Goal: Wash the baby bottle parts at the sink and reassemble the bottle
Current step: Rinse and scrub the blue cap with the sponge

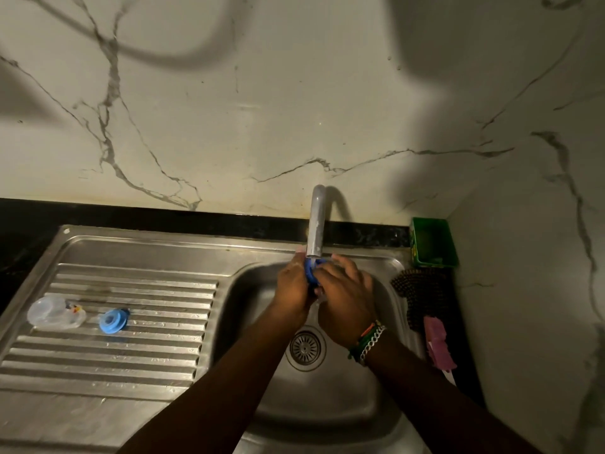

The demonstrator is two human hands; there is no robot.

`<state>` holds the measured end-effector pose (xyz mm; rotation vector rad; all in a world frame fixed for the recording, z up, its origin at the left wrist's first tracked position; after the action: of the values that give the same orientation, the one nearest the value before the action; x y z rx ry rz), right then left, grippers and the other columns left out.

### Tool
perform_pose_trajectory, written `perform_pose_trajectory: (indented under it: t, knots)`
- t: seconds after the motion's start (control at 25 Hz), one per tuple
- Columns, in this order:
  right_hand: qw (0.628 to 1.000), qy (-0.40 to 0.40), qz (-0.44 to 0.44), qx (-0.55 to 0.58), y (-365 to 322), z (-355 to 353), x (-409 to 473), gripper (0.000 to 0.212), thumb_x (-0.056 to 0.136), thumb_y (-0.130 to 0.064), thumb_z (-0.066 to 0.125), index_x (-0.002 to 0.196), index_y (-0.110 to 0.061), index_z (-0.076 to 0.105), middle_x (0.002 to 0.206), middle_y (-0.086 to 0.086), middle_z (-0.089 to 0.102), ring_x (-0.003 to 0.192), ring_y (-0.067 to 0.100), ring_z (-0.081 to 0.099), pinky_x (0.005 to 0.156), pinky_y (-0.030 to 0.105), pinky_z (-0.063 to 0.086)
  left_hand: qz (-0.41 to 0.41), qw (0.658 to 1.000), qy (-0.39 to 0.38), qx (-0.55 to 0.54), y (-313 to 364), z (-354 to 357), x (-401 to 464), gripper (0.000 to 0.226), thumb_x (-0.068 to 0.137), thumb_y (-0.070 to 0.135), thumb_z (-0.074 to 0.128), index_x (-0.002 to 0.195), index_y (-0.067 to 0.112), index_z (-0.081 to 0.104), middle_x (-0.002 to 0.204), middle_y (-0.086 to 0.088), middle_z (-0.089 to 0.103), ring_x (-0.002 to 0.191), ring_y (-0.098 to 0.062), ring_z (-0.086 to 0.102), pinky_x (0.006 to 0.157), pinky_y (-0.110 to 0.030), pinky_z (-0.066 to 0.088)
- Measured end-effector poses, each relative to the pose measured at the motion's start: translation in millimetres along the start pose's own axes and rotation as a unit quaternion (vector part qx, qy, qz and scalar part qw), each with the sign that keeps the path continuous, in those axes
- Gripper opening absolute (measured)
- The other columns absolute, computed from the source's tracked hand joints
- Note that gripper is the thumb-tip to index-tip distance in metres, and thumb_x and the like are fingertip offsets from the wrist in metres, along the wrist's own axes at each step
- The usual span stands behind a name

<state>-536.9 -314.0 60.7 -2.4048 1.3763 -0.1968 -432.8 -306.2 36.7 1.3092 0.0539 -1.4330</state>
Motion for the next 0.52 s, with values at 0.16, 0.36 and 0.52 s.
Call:
perform_pose_trajectory:
  t: [0.16,0.36,0.52]
  knots:
    - [0.976,0.019,0.019,0.218,9.5,28.7,5.6,0.035,0.083,-0.012,0.062,0.118,-0.017,0.066,0.123,0.004,0.064,0.123,0.021,0.055,0.105,0.046,0.048,0.025,0.998,0.027,0.049,-6.6,-2.6,1.2,0.035,0.103,0.041,0.053,0.110,0.009,0.066,0.106,-0.017,0.072,0.089,-0.023,0.071,0.069,-0.031,0.055]
    - [0.860,0.172,0.193,0.440,34.1,25.2,24.1,0.014,0.089,0.003,0.063,0.087,-0.008,0.071,0.093,0.004,0.072,0.091,0.017,0.068,0.088,0.042,0.058,0.083,0.991,0.083,0.056,-2.7,-21.3,9.4,0.022,0.090,0.031,0.074,0.101,0.013,0.068,0.102,-0.011,0.073,0.089,-0.022,0.073,0.071,-0.031,0.059]
    - [0.942,0.062,0.126,0.305,39.6,21.7,84.4,0.029,0.099,-0.013,0.058,0.127,-0.021,0.061,0.120,-0.002,0.062,0.105,0.013,0.060,0.090,0.035,0.054,0.213,0.949,0.064,0.222,-5.9,-41.1,13.8,0.037,0.076,0.020,0.087,0.109,0.016,0.071,0.106,-0.001,0.074,0.098,-0.016,0.073,0.078,-0.026,0.061]
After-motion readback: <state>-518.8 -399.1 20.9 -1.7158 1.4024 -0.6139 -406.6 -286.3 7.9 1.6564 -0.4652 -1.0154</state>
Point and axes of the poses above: each hand's wrist, its own x-axis towards the middle knuckle, its own z-axis out of the palm, y = z × x, the point moved 2 cm from there along x, towards the middle knuckle
